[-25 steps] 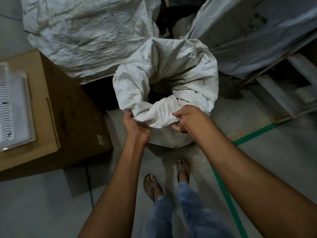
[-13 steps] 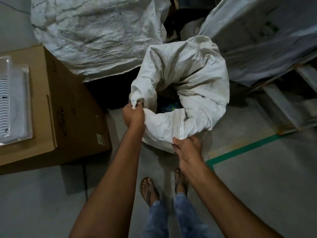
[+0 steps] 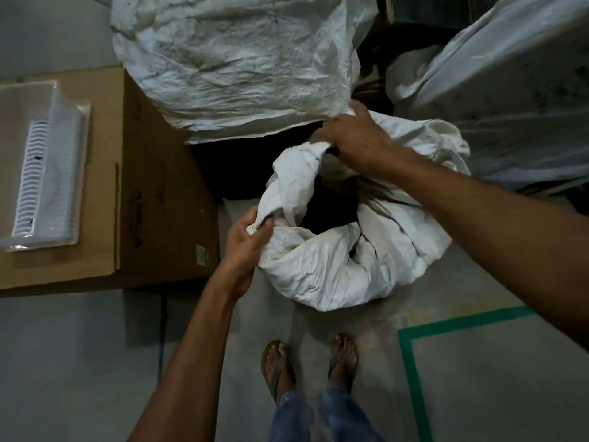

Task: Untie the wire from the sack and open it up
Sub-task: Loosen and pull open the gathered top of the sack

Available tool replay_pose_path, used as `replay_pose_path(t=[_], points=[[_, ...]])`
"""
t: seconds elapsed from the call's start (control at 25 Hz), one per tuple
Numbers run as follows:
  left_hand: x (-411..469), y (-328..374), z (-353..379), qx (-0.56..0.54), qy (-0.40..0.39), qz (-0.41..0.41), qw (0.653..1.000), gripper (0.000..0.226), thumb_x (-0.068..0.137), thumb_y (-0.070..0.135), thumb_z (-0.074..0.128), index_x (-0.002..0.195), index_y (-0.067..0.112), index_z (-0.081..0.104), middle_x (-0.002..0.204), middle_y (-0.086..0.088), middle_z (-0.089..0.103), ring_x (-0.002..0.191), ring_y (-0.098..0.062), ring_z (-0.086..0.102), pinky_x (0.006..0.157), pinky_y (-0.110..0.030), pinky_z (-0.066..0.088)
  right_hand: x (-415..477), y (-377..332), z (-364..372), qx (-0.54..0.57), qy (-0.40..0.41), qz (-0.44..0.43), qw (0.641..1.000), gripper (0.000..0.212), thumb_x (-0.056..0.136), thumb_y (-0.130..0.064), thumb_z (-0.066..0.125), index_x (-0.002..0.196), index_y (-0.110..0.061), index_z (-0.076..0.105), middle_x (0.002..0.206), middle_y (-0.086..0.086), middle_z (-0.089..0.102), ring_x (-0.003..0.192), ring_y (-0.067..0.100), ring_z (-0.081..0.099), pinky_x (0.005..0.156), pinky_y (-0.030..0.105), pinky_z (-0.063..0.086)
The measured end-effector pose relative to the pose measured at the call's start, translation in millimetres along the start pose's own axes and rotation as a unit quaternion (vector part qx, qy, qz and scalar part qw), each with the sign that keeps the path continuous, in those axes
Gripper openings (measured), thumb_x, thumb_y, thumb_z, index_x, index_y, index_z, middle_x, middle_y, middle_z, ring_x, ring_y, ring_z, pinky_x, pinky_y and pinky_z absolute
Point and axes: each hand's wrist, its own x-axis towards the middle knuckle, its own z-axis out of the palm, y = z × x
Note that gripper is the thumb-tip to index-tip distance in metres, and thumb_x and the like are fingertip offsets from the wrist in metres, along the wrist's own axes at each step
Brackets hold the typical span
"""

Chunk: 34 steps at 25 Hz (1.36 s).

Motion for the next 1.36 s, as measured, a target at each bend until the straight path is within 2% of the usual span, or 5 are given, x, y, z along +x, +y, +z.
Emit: replay_pose_path(t=[0.32, 0.52, 0.8, 0.96, 1.36], points=[[32.5, -4.3, -11.9, 0.327, 0.317, 0.125, 0.881, 0.060, 0.089, 0.030, 0.067, 0.146, 0.025, 0.049, 0.150, 0.000, 0.050, 0.137, -0.020, 0.049, 0.110, -0.052, 0.044, 42.3, -2.7, -10.6, 0.132, -0.184, -0.004, 0.974, 0.029, 0.078, -0.042, 0.071, 0.071, -0.014, 0.068, 0.070, 0.004, 0.064, 0.065, 0.021, 0.056, 0.061, 0.034, 0.042], [70.0, 9.4, 37.4, 0.472, 0.148, 0.134, 0.859, 0.047, 0.094, 0.051, 0.062, 0.132, 0.024, 0.056, 0.127, -0.006, 0.067, 0.122, -0.030, 0.061, 0.092, -0.043, 0.046, 67.9, -16.8, -10.5, 0.135, -0.270, 0.038, 0.953, 0.027, 0.076, -0.042, 0.080, 0.067, -0.018, 0.071, 0.063, -0.001, 0.060, 0.067, 0.017, 0.055, 0.058, 0.030, 0.042], [135.2, 11.2, -9.2, 0.200, 0.053, 0.073, 0.976, 0.033, 0.100, 0.041, 0.059, 0.076, 0.018, 0.059, 0.067, 0.002, 0.052, 0.061, -0.010, 0.045, 0.062, -0.031, 0.036, -12.9, 11.8, 24.6, 0.104, 0.103, 0.137, 0.980, 0.078, 0.073, -0.075, 0.065, 0.138, -0.034, 0.049, 0.131, -0.004, 0.061, 0.119, 0.022, 0.056, 0.099, 0.043, 0.044], [135.8, 17.4, -30.5, 0.084, -0.009, -0.048, 0.995, 0.030, 0.101, 0.034, 0.061, 0.098, 0.008, 0.074, 0.087, -0.007, 0.075, 0.076, -0.018, 0.071, 0.068, -0.029, 0.057, -23.5, 49.7, 55.8, 0.142, 0.111, 0.188, 0.966, 0.031, 0.088, -0.058, 0.051, 0.100, -0.035, 0.068, 0.087, 0.002, 0.070, 0.083, 0.029, 0.066, 0.075, 0.044, 0.051], [194.2, 58.1, 43.7, 0.528, -0.086, 0.287, 0.794, 0.040, 0.085, 0.068, 0.066, 0.113, 0.040, 0.061, 0.115, 0.012, 0.066, 0.105, -0.013, 0.066, 0.084, -0.034, 0.051, 45.9, 81.6, -2.6, 0.283, 0.035, 0.218, 0.933, 0.035, 0.075, -0.046, 0.084, 0.063, -0.022, 0.063, 0.049, -0.016, 0.058, 0.042, -0.005, 0.053, 0.053, 0.019, 0.039]])
